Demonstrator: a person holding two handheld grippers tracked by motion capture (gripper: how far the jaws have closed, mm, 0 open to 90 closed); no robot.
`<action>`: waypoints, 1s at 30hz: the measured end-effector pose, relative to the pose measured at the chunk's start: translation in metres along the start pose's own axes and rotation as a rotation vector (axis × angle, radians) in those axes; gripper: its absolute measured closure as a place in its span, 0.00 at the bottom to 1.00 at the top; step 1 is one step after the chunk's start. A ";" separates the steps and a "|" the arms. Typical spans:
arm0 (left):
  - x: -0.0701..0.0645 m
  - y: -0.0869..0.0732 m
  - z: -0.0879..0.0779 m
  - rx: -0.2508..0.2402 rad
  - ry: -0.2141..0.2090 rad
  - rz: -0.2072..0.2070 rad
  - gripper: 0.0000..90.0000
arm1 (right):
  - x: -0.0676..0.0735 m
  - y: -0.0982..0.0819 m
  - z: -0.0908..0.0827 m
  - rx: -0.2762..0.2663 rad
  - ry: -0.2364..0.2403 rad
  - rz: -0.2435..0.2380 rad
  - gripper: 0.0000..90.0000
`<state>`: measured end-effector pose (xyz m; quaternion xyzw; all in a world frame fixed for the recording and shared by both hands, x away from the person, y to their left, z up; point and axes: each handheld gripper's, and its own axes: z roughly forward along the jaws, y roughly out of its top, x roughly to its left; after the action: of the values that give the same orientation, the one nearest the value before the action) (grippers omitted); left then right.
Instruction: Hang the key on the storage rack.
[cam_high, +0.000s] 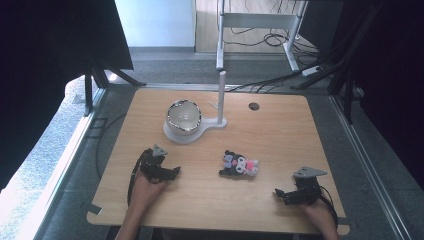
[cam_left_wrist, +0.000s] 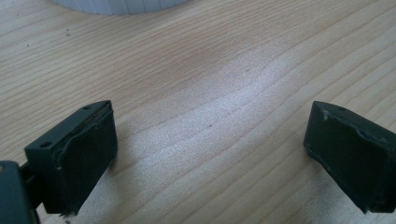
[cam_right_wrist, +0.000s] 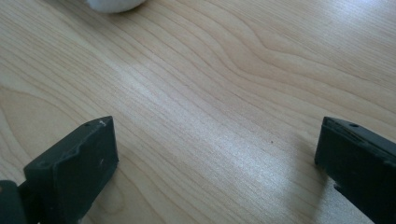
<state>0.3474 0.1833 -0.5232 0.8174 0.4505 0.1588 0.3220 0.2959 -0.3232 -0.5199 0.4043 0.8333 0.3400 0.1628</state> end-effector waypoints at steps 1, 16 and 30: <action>0.000 0.000 0.000 0.000 -0.001 0.000 0.03 | 0.000 0.000 0.000 0.000 0.000 0.000 0.00; 0.000 0.000 0.000 0.000 0.001 -0.001 0.03 | 0.000 0.000 0.000 0.002 0.000 0.000 0.00; 0.000 0.000 0.000 0.001 0.002 -0.002 0.03 | 0.000 0.003 -0.001 0.033 0.003 -0.003 0.00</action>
<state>0.3470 0.1832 -0.5231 0.8170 0.4515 0.1590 0.3216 0.2972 -0.3226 -0.5168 0.4051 0.8397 0.3265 0.1555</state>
